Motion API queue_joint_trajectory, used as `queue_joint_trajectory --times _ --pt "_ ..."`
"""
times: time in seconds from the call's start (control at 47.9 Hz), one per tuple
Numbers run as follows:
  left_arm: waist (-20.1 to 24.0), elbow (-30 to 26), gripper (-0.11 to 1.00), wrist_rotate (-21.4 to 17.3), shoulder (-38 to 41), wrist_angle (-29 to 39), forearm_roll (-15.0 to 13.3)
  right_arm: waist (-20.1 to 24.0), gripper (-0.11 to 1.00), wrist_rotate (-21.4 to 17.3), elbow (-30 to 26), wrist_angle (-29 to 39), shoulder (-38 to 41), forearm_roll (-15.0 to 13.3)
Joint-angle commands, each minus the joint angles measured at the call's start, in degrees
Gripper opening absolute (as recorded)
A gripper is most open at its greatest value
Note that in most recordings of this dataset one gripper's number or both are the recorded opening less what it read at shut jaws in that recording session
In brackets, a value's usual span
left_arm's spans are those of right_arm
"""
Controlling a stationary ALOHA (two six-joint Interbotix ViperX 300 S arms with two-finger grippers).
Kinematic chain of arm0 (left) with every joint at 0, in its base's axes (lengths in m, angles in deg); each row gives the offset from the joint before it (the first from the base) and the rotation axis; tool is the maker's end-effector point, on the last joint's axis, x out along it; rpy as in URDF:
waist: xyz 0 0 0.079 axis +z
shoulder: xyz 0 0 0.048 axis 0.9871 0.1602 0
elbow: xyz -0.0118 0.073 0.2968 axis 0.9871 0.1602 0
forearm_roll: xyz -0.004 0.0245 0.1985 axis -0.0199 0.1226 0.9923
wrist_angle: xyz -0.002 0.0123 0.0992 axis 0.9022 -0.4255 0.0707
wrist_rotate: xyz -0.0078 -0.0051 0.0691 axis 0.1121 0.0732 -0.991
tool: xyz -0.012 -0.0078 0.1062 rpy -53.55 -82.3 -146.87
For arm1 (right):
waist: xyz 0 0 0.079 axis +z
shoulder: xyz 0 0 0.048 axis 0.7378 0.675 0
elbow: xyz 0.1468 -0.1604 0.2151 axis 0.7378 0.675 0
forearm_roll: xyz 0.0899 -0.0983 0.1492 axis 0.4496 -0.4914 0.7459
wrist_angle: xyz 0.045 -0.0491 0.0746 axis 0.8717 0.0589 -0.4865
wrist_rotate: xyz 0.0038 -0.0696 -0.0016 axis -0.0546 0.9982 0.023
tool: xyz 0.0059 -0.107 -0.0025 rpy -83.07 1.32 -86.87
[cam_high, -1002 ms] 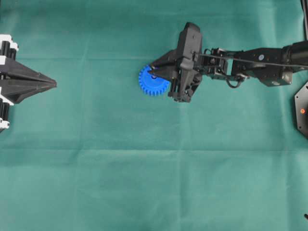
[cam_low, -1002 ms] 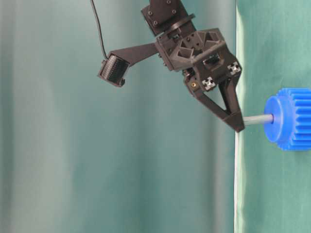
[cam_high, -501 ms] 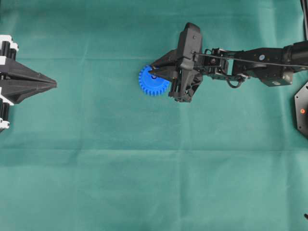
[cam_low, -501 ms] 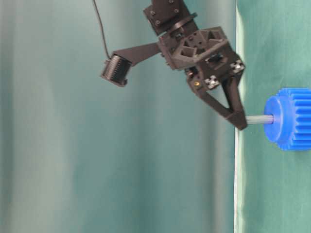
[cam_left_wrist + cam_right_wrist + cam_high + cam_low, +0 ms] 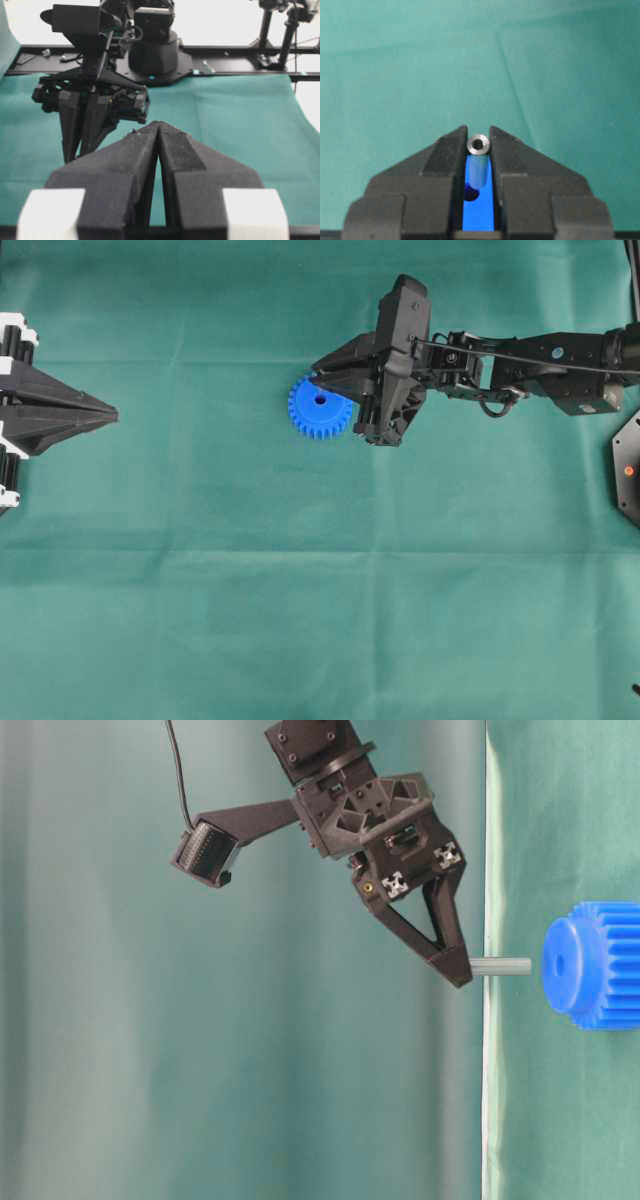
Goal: Insert the shaft placed at a random location into the center hole of the medium gear at another random location.
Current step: 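Align the held shaft vertically over the gear hole with the right gripper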
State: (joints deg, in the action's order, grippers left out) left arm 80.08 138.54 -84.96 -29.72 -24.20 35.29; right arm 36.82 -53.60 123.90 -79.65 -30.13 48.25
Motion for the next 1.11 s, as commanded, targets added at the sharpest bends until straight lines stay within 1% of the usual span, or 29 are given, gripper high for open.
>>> queue_joint_trajectory --times 0.0,0.334,0.814,1.086 --pt "0.09 -1.14 0.00 0.00 0.44 -0.18 0.09 0.26 0.13 0.53 -0.70 -0.35 -0.62 0.18" --pt "0.09 -1.14 0.00 0.00 0.44 -0.18 0.09 0.62 0.13 0.53 -1.05 -0.44 0.79 0.18" --pt "0.09 -1.14 0.00 0.00 0.44 -0.26 0.09 0.62 0.13 0.44 -1.14 -2.29 2.90 0.35" --pt "0.09 -1.14 0.00 0.00 0.44 -0.18 0.09 0.62 0.13 0.62 -1.23 -2.55 2.46 0.53"
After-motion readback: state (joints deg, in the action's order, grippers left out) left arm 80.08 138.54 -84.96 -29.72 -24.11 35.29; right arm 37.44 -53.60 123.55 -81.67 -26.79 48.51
